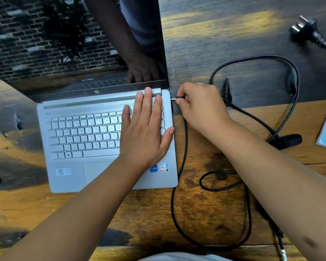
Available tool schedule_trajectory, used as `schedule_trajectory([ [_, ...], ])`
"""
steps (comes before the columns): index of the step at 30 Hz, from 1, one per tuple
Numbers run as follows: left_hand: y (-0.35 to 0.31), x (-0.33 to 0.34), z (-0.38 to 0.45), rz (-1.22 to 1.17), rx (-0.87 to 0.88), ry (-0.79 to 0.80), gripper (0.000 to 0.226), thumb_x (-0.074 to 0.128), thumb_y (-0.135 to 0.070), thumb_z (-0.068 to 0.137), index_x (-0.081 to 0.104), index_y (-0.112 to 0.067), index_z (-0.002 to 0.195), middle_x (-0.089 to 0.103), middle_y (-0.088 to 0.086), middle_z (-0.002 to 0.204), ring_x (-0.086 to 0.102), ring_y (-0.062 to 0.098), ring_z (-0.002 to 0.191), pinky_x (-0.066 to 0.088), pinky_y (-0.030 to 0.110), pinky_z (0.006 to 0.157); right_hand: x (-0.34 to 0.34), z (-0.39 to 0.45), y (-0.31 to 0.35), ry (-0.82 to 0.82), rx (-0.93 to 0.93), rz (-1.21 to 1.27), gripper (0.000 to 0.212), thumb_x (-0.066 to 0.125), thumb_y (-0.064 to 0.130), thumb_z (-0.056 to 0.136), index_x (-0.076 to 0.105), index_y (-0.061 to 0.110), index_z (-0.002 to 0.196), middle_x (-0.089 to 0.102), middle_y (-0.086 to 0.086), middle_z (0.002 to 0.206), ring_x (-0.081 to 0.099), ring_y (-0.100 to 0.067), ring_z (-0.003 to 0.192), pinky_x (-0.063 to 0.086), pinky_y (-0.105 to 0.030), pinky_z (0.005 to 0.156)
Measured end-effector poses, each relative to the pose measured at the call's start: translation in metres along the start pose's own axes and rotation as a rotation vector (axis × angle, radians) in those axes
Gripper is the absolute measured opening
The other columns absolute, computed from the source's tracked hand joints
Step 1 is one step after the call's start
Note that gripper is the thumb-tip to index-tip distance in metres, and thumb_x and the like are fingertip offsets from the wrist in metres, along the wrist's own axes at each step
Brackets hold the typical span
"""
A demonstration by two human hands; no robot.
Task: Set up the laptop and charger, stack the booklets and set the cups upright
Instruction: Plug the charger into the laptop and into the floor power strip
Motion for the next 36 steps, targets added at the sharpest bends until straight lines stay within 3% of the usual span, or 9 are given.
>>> schedule_trajectory([
  [5,-0.001,0.001,-0.001,0.0,0.0,0.005,0.075,0.031,-0.053,0.096,0.017,-0.008,0.154,0.01,0.017,0.164,0.007,0.03,0.152,0.012,0.054,0.117,0.0,-0.001,0.002,0.036,-0.025,-0.026,0.012,0.061,0.018,0.09,0.069,0.013,0.097,0.068,-0.008,0.093,0.062,-0.029,0.093,0.05,-0.041,0.082],
  [15,-0.002,0.001,-0.002,-0.001,-0.001,-0.007,0.075,0.034,-0.052,0.096,0.015,-0.008,0.154,0.01,0.016,0.164,0.006,0.029,0.152,0.01,0.053,0.118,0.002,-0.001,0.0,0.02,-0.015,-0.015,0.01,0.063,0.021,0.089,0.068,0.015,0.095,0.069,-0.008,0.094,0.062,-0.031,0.094,0.05,-0.043,0.081],
  [22,-0.003,0.001,-0.001,-0.005,-0.012,-0.011,0.075,0.032,-0.052,0.096,0.017,-0.008,0.154,0.01,0.016,0.164,0.005,0.029,0.152,0.009,0.053,0.118,0.005,-0.003,0.003,-0.009,-0.051,0.034,0.01,0.064,0.021,0.089,0.067,0.013,0.095,0.068,-0.01,0.093,0.062,-0.033,0.09,0.049,-0.039,0.073],
  [25,-0.003,0.0,-0.001,0.001,-0.01,-0.016,0.075,0.032,-0.052,0.096,0.017,-0.008,0.154,0.01,0.017,0.164,0.006,0.03,0.152,0.009,0.053,0.118,0.008,-0.003,0.004,0.048,-0.058,0.037,0.014,0.059,0.017,0.091,0.063,0.009,0.101,0.067,-0.011,0.096,0.061,-0.034,0.094,0.049,-0.042,0.079],
  [31,-0.002,0.002,0.0,0.006,-0.009,-0.012,0.075,0.033,-0.052,0.095,0.017,-0.008,0.154,0.011,0.017,0.164,0.006,0.03,0.152,0.01,0.053,0.118,0.003,0.0,-0.009,0.055,0.13,0.11,0.006,0.062,0.017,0.089,0.065,0.016,0.094,0.07,-0.007,0.093,0.065,-0.026,0.092,0.051,-0.036,0.084],
  [36,-0.001,0.003,-0.001,0.005,-0.01,-0.005,0.075,0.033,-0.053,0.095,0.018,-0.009,0.154,0.01,0.017,0.164,0.006,0.03,0.152,0.009,0.052,0.118,0.004,0.002,-0.008,0.069,0.124,0.098,0.008,0.063,0.017,0.088,0.071,0.016,0.089,0.073,-0.005,0.089,0.068,-0.025,0.09,0.051,-0.034,0.085],
])
Point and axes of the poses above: each hand's wrist, its own z-axis towards the middle knuckle, its own x-axis out of the palm, y = z × x, the point moved 6 cm from there along z, towards the middle knuckle
